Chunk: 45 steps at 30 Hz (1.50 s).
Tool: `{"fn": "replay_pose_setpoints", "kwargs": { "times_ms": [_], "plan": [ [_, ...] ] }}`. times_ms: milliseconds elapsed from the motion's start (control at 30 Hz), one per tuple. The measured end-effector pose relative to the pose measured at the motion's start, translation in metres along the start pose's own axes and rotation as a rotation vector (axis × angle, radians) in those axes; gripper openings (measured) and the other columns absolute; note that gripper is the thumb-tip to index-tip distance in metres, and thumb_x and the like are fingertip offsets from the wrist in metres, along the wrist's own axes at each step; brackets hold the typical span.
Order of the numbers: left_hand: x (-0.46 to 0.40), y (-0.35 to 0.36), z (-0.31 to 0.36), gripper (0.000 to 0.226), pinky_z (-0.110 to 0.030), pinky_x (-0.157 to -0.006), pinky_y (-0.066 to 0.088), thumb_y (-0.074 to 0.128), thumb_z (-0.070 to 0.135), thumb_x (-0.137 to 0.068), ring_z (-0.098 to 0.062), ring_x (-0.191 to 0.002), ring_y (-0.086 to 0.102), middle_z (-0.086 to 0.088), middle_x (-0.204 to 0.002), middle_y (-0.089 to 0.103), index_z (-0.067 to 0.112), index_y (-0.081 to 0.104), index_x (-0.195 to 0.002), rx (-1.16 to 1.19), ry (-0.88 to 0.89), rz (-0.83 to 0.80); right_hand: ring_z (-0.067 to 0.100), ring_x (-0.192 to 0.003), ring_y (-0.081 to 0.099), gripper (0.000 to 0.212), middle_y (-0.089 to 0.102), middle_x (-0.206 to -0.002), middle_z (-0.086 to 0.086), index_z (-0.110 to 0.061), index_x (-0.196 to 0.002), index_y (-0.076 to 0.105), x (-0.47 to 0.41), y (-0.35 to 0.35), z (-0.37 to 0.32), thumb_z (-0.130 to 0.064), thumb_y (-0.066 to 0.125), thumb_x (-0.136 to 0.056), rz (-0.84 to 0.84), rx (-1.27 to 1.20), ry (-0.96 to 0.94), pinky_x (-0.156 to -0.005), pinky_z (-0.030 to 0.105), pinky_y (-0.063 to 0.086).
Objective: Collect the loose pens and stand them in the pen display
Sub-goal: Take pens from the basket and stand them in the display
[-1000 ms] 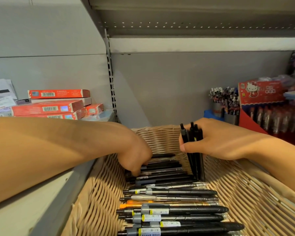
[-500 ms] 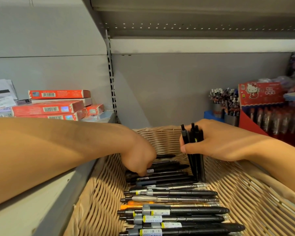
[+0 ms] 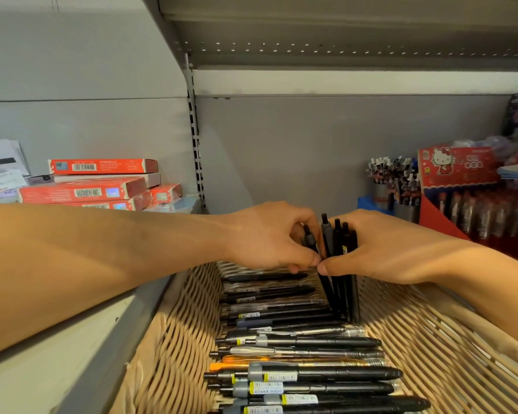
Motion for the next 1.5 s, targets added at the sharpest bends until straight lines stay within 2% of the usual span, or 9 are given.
{"fn": "replay_pose_setpoints", "kwargs": {
  "times_ms": [233,333,433,533,767,1000,1133,1367,1500],
  "plan": [
    [-0.001,0.005,-0.006,0.022,-0.035,-0.083,0.056,0.068,0.002,-0.088,-0.024,-0.090,0.072,-0.014,-0.098,0.076,0.009,0.054,-0.102,0.215,-0.069,-0.057,0.008,-0.072,0.064,0.009,0.072,-0.083,-0.001,-0.028,-0.088,0.072,0.001,0.001,-0.001,-0.037,0.075,-0.088,-0.010,0.000,0.013,-0.075,0.035,0.051],
    [-0.002,0.001,-0.019,0.011,-0.036,-0.083,0.053,0.065,0.016,-0.092,-0.020,-0.094,0.069,-0.006,-0.101,0.074,0.018,0.057,-0.098,-0.212,-0.130,-0.064,0.008,-0.069,0.059,0.017,0.071,-0.087,0.007,-0.020,-0.089,0.072,0.002,0.001,0.004,-0.036,0.073,-0.088,-0.009,0.023,0.053,-0.070,0.034,0.048],
    [0.006,0.014,-0.039,0.041,-0.030,-0.087,0.045,0.057,0.034,-0.097,-0.020,-0.112,0.057,-0.003,-0.127,0.061,0.022,0.052,-0.136,-0.692,-0.195,-0.282,0.015,-0.068,0.059,0.020,0.071,-0.090,0.015,-0.012,-0.090,0.071,0.002,0.000,0.006,-0.032,0.071,-0.089,-0.009,0.030,0.076,-0.068,0.037,0.045],
    [0.022,0.041,-0.055,0.063,-0.031,-0.091,0.040,0.056,0.032,-0.100,-0.019,-0.115,0.050,-0.005,-0.137,0.053,0.022,0.028,-0.155,-0.677,-0.270,-0.582,0.023,-0.085,0.070,0.015,0.075,-0.091,0.008,-0.019,-0.091,0.074,0.001,0.000,0.005,-0.034,0.072,-0.089,-0.005,0.029,0.066,-0.084,0.045,0.053],
    [0.018,0.053,-0.045,0.042,-0.025,-0.066,0.037,0.059,0.026,-0.099,-0.012,-0.086,0.051,0.001,-0.103,0.057,0.016,0.052,-0.139,-0.691,-0.185,-0.621,0.019,-0.091,0.070,0.013,0.076,-0.094,0.000,-0.026,-0.096,0.074,0.002,0.003,0.001,-0.039,0.071,-0.092,-0.025,0.019,0.048,-0.093,0.049,0.053],
    [0.006,0.030,-0.026,0.034,-0.014,-0.066,0.039,0.062,0.036,-0.096,-0.006,-0.087,0.053,0.013,-0.100,0.063,0.026,0.062,-0.128,-0.674,-0.076,-0.326,0.022,-0.074,0.063,0.021,0.070,-0.088,0.013,-0.013,-0.091,0.070,0.001,0.002,-0.001,-0.034,0.071,-0.092,-0.018,0.034,0.030,-0.081,0.051,0.051],
    [-0.001,0.013,-0.015,0.027,-0.026,-0.077,0.051,0.066,0.036,-0.092,-0.011,-0.088,0.061,0.008,-0.099,0.068,0.027,0.065,-0.118,-0.542,-0.035,-0.125,0.027,-0.083,0.065,0.019,0.071,-0.090,0.011,-0.014,-0.096,0.072,0.001,0.003,-0.001,-0.033,0.071,-0.091,-0.030,0.036,0.014,-0.082,0.049,0.051],
    [-0.002,-0.006,-0.001,0.033,-0.034,-0.088,0.054,0.079,0.023,-0.081,-0.007,-0.088,0.068,0.010,-0.094,0.074,0.024,0.062,-0.108,-0.087,-0.011,0.055,0.001,-0.071,0.065,0.013,0.074,-0.083,-0.012,-0.031,-0.095,0.074,0.000,0.000,0.003,-0.040,0.076,-0.086,0.011,-0.002,0.009,-0.067,0.018,0.048],
    [0.000,-0.007,-0.001,0.035,-0.012,-0.058,0.050,0.078,0.007,-0.081,0.001,-0.061,0.063,-0.001,-0.097,0.067,0.019,0.057,-0.107,0.155,-0.018,0.076,0.007,-0.077,0.064,0.016,0.072,-0.086,-0.005,-0.028,-0.091,0.068,-0.001,-0.007,0.001,-0.038,0.078,-0.083,0.093,0.025,-0.008,-0.072,0.026,0.049]
  ]
}}
Point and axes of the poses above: each hand's wrist, its own x-axis away from the middle knuckle, its own y-axis out of the palm, z = x × y, the point moved 9 cm from there along -x, towards the middle knuckle
